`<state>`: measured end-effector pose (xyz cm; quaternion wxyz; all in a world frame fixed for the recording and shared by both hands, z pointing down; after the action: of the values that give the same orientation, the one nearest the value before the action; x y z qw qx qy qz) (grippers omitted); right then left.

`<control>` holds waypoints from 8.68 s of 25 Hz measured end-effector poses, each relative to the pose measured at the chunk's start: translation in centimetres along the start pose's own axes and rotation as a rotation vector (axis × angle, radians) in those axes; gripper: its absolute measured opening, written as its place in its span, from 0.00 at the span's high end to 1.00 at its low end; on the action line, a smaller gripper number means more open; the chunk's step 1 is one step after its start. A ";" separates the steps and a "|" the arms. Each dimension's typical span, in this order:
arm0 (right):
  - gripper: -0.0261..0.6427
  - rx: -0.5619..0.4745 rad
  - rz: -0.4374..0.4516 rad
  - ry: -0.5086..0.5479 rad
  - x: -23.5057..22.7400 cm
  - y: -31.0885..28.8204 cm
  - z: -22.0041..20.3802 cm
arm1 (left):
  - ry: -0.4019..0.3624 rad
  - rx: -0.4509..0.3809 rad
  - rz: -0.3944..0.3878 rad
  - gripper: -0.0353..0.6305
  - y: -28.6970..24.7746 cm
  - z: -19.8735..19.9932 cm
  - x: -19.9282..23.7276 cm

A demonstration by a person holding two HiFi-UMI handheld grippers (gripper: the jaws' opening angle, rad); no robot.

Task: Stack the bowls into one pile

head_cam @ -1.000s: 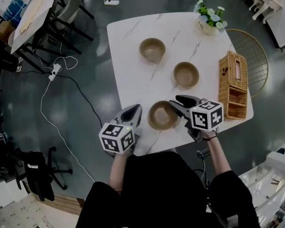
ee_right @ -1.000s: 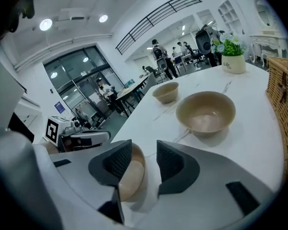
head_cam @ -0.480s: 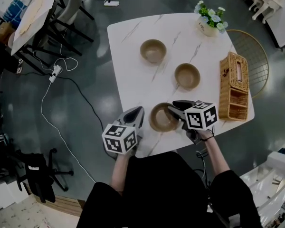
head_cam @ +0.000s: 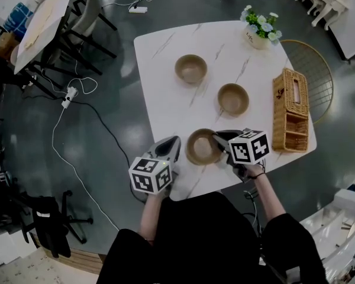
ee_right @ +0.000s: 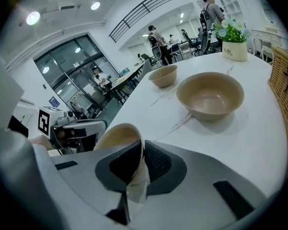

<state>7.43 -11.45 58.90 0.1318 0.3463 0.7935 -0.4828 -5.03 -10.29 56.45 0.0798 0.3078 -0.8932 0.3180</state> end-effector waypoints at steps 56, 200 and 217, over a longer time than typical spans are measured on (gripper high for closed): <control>0.92 -0.342 -0.409 -0.239 -14.2 6.4 10.1 | -0.058 0.051 -0.120 0.92 -7.8 4.3 -2.0; 0.80 -0.272 -0.358 0.182 -7.9 -7.1 24.8 | 0.074 0.027 0.007 0.92 -9.0 6.4 4.7; 0.93 -0.380 -0.279 0.032 -7.2 -1.3 21.8 | -0.085 -0.123 0.117 0.93 -5.6 9.8 4.8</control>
<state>9.04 -33.55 52.84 0.1143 0.2100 0.9123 -0.3326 -4.95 -22.13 53.33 0.0418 0.2630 -0.9300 0.2533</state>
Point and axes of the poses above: the fingertips, and each gripper's own axes: y backward along the fingers, x to its left, z out of its top, the point moved 1 cm from there along y, backward along the fingers, and after that the axes turned 6 degrees about -y, right-handed, at the moved point
